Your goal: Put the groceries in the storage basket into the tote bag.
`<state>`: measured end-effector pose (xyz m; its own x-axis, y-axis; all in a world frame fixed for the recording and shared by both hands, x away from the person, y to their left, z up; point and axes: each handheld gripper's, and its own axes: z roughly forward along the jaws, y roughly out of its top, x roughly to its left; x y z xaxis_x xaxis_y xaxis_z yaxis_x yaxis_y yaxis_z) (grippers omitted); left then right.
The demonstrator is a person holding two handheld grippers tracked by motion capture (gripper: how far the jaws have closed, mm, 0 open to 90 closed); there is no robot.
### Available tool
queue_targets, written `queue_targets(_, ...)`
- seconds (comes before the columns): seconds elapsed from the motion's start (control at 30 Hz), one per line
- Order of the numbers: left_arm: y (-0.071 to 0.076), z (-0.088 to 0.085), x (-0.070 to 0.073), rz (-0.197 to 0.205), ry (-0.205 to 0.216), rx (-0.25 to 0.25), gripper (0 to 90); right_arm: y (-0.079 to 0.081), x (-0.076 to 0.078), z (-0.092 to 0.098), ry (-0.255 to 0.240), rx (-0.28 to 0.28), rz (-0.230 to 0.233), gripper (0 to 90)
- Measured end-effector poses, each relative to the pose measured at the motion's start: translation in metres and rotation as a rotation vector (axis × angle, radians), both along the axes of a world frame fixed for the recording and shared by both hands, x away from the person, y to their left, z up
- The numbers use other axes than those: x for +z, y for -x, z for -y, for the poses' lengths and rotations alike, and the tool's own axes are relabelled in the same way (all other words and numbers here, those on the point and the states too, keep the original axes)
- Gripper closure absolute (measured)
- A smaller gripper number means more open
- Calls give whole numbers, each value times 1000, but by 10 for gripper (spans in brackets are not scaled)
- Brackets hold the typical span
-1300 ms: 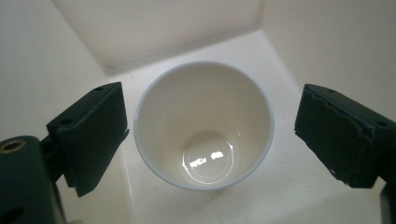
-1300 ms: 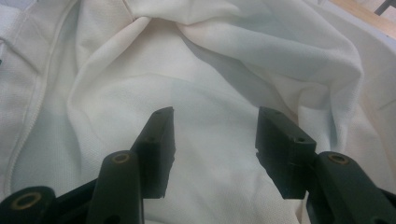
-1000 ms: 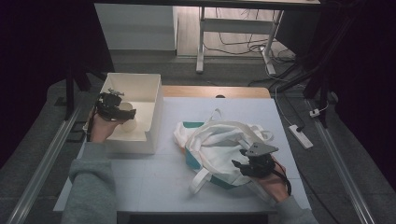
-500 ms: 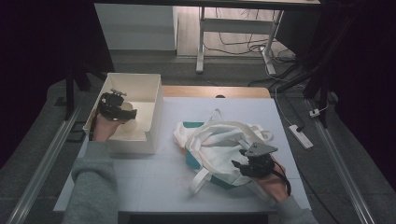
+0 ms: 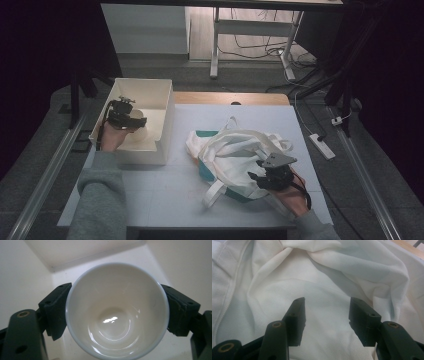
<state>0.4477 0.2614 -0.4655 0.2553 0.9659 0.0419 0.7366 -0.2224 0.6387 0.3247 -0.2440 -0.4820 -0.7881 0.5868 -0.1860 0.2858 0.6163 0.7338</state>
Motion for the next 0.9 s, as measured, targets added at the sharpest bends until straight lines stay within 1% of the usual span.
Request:
queue_targets(0.07, 1, 2, 2, 2, -5, -8, 191, 0, 0, 0, 0, 1, 0, 480)
queue_targets(0.23, 5, 8, 11, 43, -8, -26, 192, 0, 1, 0, 0, 1, 2, 480)
queue_targets(0.53, 15, 11, 24, 104, 36, -64, 192, 1, 1, 0, -1, 1, 8, 480)
queue_targets(0.63, 18, 11, 29, 131, 72, -73, 192, 1, 1, 1, -1, 1, 7, 480)
queue_targets(0.8, 22, 9, 34, 155, 122, -88, 192, 1, 2, 1, 1, 3, 9, 479)
queue_targets(0.9, 25, 8, 39, 173, 168, -105, 192, 1, 2, 1, -1, 2, 10, 479)
